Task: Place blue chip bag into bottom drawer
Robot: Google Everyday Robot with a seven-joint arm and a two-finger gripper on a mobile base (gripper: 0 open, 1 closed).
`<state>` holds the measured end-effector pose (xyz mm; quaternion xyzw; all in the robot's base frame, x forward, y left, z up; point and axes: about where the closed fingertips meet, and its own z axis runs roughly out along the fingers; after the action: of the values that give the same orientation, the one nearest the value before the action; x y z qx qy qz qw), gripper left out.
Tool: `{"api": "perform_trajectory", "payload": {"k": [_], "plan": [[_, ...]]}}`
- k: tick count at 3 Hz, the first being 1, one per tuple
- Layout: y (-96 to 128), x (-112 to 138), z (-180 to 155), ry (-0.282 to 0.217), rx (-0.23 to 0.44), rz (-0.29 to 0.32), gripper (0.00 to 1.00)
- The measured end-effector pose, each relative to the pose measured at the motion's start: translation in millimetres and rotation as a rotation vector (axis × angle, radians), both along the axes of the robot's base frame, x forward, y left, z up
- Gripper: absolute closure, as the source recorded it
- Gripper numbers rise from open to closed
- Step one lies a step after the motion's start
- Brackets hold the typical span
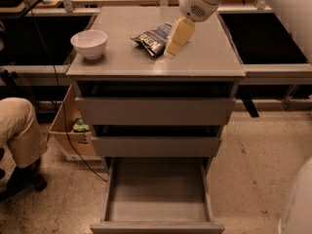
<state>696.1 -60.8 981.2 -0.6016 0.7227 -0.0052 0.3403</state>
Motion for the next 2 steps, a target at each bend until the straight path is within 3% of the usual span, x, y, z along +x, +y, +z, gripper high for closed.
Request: {"api": "perform_trajectory", "payload": {"k": [1,2], "plan": [[12.0,16.5,-23.7,0.025,0.062,-0.039,0.0],[29.9,50.5,-59.8,0.054,0.18,-0.13,0.0]]}}
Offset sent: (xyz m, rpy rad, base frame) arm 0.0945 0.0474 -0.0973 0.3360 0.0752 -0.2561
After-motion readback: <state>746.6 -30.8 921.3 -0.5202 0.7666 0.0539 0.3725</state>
